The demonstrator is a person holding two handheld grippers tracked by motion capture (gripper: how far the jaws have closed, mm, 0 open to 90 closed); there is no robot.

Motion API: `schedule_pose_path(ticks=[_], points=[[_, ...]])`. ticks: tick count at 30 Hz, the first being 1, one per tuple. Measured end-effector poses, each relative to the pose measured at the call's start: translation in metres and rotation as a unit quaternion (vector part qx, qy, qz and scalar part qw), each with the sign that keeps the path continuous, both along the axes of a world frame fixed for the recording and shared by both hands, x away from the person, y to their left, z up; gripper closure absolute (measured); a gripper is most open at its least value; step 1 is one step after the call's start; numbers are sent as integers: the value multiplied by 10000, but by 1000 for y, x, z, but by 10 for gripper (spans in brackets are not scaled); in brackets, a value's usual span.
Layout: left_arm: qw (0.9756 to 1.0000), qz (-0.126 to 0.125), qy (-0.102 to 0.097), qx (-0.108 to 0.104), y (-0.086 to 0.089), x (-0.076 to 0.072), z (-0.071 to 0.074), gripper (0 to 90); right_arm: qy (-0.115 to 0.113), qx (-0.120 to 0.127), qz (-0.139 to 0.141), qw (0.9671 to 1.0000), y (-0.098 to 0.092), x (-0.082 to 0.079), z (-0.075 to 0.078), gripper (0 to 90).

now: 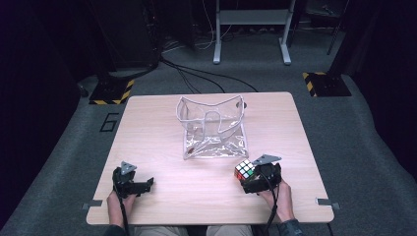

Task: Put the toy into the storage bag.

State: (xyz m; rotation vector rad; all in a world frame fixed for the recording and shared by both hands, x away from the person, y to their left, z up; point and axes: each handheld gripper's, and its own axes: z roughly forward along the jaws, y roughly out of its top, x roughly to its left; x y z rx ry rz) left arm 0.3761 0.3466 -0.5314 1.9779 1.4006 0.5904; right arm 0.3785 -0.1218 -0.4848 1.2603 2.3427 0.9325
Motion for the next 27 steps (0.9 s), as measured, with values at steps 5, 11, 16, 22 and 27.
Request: schedule_pose_path(ticks=[5, 11, 16, 22, 27], points=[[10000, -5, 1, 5, 0, 0, 0, 15, 108, 31, 18, 9999, 5, 8, -5, 0], [10000, -3, -18, 5, 0, 0, 0, 17, 268, -5, 53, 9996, 9, 17, -15, 0], [10000, -2, -20, 9, 0, 0, 0, 18, 338, -41, 111, 9994, 13, 21, -23, 0], [10000, -3, -23, 17, -1, 0, 0, 18, 307, -105, -5, 9995, 14, 21, -26, 124], [10000, -6, -22, 17, 0, 0, 0, 18, 302, -121, -20, 9995, 12, 21, -26, 256]])
